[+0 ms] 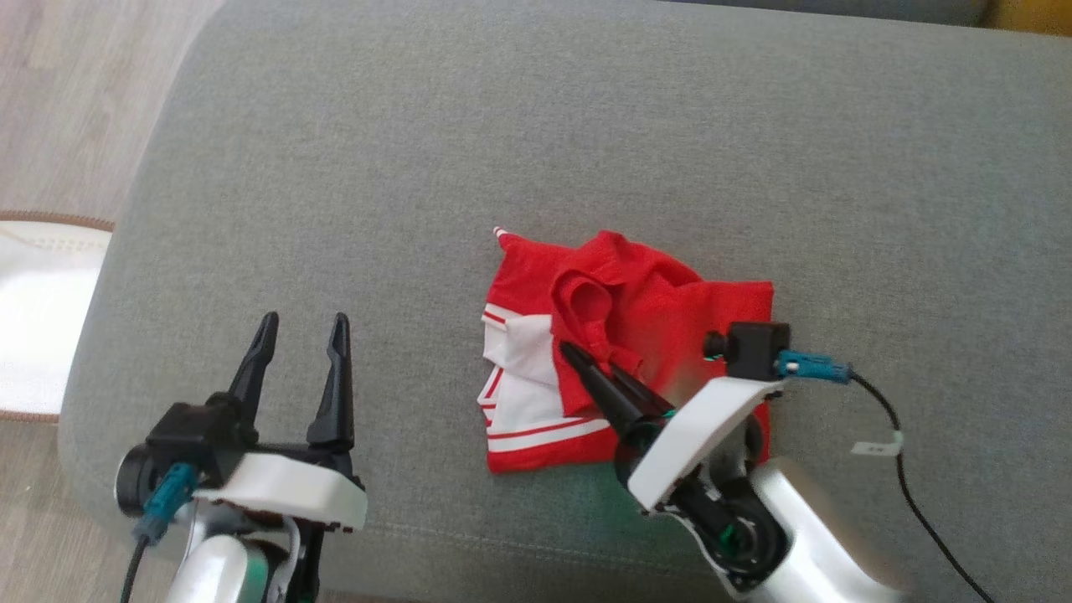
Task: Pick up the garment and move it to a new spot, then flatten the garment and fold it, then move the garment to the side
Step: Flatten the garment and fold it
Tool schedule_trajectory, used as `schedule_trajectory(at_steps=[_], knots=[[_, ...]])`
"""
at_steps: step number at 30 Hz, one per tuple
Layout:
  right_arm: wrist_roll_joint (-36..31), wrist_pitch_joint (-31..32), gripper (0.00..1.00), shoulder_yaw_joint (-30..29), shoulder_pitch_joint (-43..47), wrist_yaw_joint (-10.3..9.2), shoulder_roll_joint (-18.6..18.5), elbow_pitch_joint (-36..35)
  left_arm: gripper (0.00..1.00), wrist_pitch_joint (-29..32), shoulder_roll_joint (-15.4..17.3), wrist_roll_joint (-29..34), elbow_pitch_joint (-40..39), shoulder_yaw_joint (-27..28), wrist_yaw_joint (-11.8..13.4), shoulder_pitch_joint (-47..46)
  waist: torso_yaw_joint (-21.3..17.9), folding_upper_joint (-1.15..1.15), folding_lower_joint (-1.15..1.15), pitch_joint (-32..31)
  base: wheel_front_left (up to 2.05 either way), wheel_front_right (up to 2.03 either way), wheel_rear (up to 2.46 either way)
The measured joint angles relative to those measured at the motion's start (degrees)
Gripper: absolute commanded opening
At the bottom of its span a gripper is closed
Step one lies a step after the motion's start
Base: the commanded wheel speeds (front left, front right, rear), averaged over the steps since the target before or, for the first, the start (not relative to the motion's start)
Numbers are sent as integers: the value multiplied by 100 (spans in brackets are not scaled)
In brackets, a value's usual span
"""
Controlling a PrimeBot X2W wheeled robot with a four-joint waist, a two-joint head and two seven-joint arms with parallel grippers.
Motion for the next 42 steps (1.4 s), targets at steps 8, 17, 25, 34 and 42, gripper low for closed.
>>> schedule_trajectory(at_steps=[8, 17, 25, 34, 42], knots=[[322, -851, 100, 777, -619, 0, -45, 984, 100, -49, -44, -2, 65, -80, -1, -57, 76, 0, 0, 85, 0, 0, 0], [-671, -2180, 100, 855, -1144, 0, -67, 694, 100, -102, -36, -42, 151, -70, 12, -126, -72, 0, 0, 92, 0, 0, 0], [-2800, -2152, 100, -1512, -325, 0, -457, -190, 100, -101, 70, -33, 48, -19, 116, -113, -372, 0, 0, -1, 0, 0, 0], [-3764, -1460, 100, -2985, 1178, 0, -410, -1368, 100, -107, 188, -7, -56, 42, 165, -87, -578, 0, 0, -133, 0, 0, 0], [-3940, -1092, 100, -3115, 1817, 0, -258, -1879, 100, -158, 257, 37, -109, 44, 223, 292, -694, 0, 0, -493, 0, 0, 0]])
